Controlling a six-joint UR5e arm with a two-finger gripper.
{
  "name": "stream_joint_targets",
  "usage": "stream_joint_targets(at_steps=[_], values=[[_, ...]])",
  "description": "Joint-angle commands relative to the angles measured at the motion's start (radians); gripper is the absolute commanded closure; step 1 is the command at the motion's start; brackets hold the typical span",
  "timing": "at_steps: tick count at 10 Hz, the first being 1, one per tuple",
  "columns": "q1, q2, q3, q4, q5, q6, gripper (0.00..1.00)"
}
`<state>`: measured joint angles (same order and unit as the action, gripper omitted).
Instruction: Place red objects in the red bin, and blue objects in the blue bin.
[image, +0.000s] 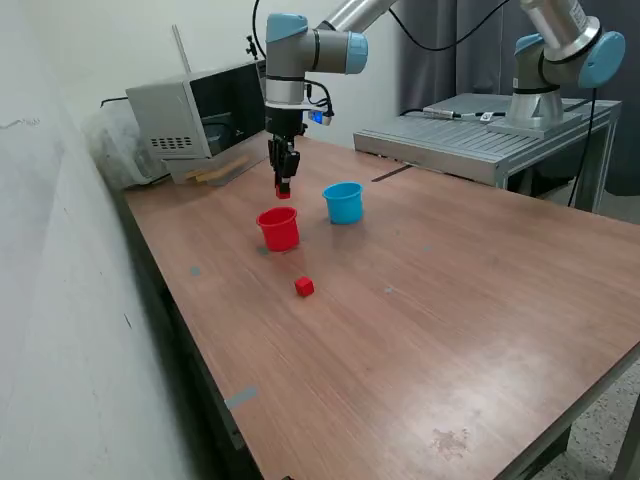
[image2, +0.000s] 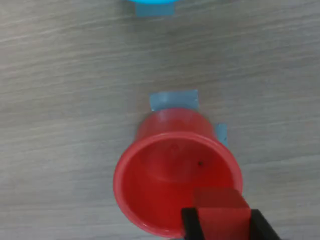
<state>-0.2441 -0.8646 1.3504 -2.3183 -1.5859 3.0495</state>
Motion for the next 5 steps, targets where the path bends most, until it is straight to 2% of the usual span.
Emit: stream_joint_targets(at_steps=[1, 5], values=[[-0.001, 0.001, 0.0, -0.044, 0.001, 0.0, 1.0], [-0.014, 0.002, -0.004, -0.055, 0.0, 0.0, 1.0]])
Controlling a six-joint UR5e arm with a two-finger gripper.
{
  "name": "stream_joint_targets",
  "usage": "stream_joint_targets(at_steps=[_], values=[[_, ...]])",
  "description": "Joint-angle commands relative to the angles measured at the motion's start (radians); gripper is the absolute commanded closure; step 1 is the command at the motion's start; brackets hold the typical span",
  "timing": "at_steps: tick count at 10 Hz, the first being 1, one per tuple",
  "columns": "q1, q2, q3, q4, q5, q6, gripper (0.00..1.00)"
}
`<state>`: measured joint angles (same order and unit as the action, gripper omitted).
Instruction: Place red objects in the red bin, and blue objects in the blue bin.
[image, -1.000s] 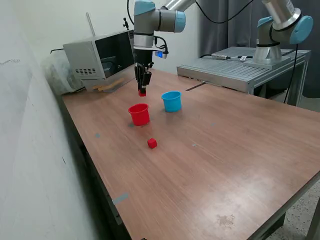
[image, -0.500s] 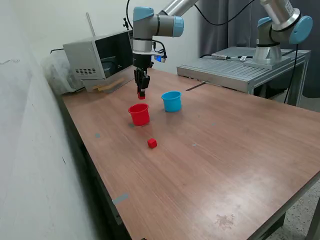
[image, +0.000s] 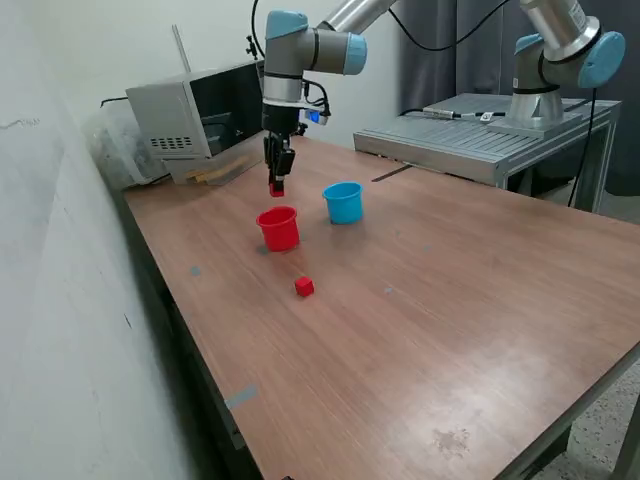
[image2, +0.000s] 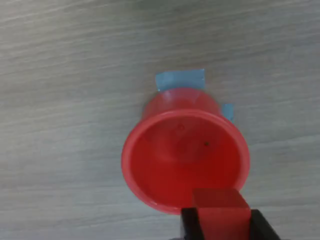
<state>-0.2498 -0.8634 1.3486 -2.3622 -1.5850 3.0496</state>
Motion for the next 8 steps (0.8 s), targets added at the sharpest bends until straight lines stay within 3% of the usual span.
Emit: stream_joint_targets(at_steps=[1, 2, 8], values=[[-0.008, 0.001, 0.0, -0.011, -0.001, 0.0, 1.0], [-0.011, 0.0, 0.001, -0.011, -0.001, 0.0, 0.0], [-0.022, -0.011, 0.012, 0.0, -0.007, -0.003, 0.0]])
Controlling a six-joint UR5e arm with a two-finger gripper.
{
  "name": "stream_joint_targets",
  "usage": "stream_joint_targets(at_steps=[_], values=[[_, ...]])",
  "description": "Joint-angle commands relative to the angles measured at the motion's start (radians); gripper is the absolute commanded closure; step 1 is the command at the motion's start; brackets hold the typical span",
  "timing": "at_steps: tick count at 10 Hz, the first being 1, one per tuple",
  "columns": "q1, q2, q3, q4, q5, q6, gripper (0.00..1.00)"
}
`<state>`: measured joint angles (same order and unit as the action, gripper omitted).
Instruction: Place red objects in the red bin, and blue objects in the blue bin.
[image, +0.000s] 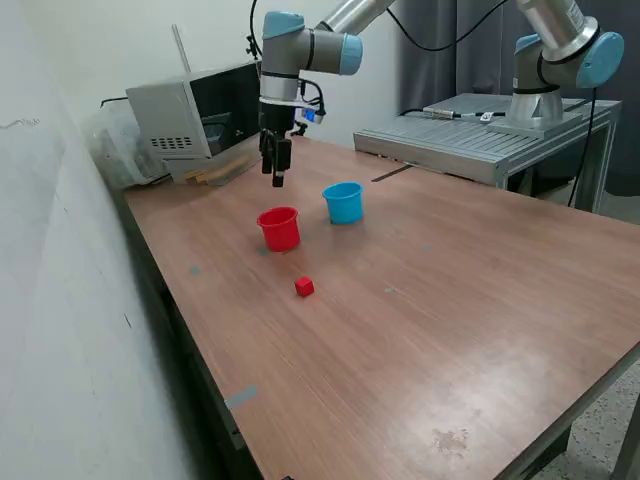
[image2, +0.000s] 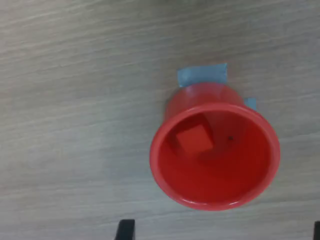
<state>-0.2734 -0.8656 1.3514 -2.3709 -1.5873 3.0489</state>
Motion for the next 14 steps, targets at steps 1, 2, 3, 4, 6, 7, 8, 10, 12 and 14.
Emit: stream_joint_targets(at_steps=[1, 2, 3, 4, 6, 7, 8, 10, 12, 14], values=[[0.013, -0.039, 0.04, 0.012, -0.011, -0.01, 0.0], [0.041, -0.08, 0.07, 0.015, -0.011, -0.025, 0.0], [0.078, -0.128, 0.101, 0.033, -0.01, -0.048, 0.0], [0.118, -0.169, 0.126, 0.051, -0.007, -0.057, 0.0], [0.215, -0.251, 0.169, 0.085, -0.007, -0.073, 0.0], [0.244, -0.288, 0.182, 0.113, -0.007, -0.073, 0.0], [0.269, -0.315, 0.19, 0.139, -0.007, -0.073, 0.0], [0.293, -0.352, 0.218, 0.139, -0.007, -0.073, 0.0], [0.304, -0.349, 0.213, 0.137, -0.003, -0.073, 0.0], [0.304, -0.273, 0.155, 0.133, 0.0, -0.07, 0.0]])
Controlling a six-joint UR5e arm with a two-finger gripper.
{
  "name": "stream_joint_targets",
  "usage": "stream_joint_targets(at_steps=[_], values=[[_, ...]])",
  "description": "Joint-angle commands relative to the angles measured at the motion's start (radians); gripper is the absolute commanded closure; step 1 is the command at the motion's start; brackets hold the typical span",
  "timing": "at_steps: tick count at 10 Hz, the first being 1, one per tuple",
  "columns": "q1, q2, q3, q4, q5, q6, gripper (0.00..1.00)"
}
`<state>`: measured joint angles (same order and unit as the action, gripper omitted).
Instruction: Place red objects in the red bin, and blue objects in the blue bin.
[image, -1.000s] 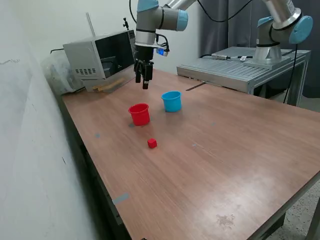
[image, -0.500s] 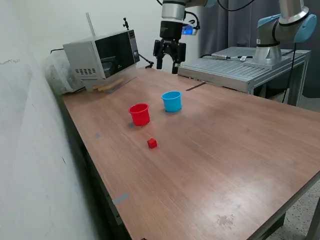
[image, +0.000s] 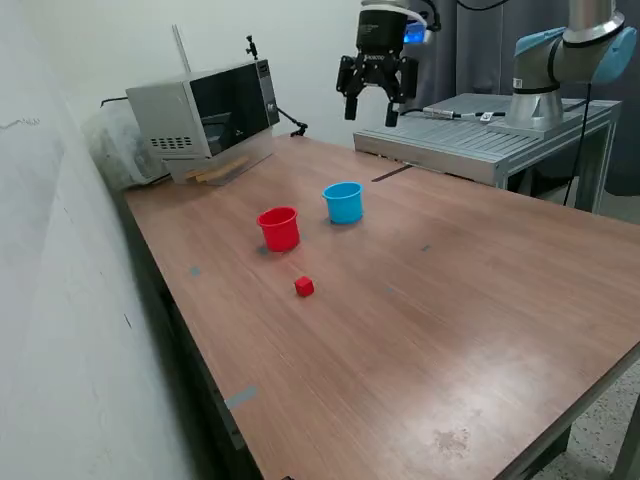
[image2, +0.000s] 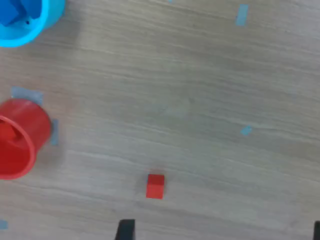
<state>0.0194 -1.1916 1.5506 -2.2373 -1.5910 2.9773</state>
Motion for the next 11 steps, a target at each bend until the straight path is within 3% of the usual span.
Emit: stream_joint_targets(at_steps=[1, 7, 11], values=[[0.031, 0.105, -0.081, -0.005, 0.003, 0.009, 0.0], [0.024, 0.455, -0.305, -0.097, 0.003, 0.011, 0.0], [0.001, 0.558, -0.38, -0.169, 0.003, 0.012, 0.0]])
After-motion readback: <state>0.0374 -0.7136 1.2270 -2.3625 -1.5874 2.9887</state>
